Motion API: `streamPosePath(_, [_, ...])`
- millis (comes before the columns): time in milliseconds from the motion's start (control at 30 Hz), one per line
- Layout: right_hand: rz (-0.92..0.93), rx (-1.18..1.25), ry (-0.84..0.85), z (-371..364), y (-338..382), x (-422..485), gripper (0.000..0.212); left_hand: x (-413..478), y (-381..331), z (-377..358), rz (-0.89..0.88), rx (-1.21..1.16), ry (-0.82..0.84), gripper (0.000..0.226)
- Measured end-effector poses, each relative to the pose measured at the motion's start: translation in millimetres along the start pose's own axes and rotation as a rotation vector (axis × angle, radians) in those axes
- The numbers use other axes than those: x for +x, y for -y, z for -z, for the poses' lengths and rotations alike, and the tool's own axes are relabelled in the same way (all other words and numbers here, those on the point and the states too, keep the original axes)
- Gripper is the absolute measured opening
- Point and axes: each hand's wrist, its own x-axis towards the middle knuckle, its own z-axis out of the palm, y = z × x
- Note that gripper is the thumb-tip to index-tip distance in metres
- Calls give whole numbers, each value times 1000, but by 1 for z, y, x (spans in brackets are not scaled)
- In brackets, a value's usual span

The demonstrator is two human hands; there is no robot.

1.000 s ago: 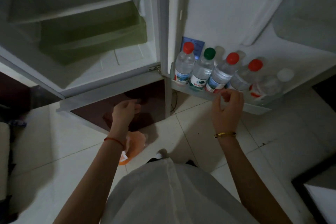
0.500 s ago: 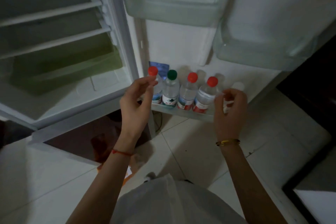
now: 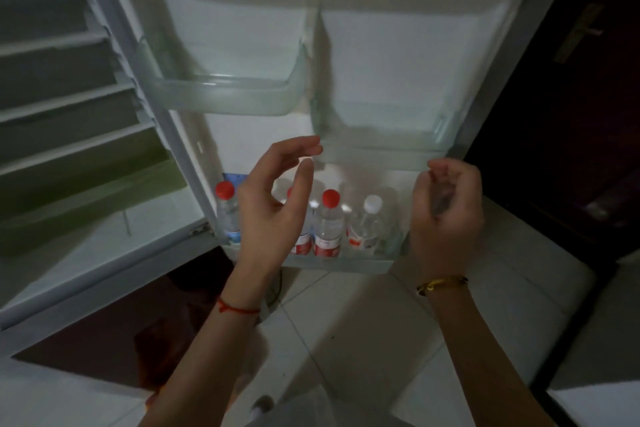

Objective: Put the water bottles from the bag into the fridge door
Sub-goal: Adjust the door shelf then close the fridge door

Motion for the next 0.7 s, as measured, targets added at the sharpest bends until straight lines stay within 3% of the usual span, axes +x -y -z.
streamPosePath(333, [126,18,-80,24,-9,78,28,21,-34,-60,-173,98,30,20])
streamPosePath(567, [-39,79,-39,9,-27,129,53,31,-41,-92,-172,159,52,24])
streamPosePath(700, [-112,75,13,0,-41,146,56,31,-31,-105,-156,229,96,23])
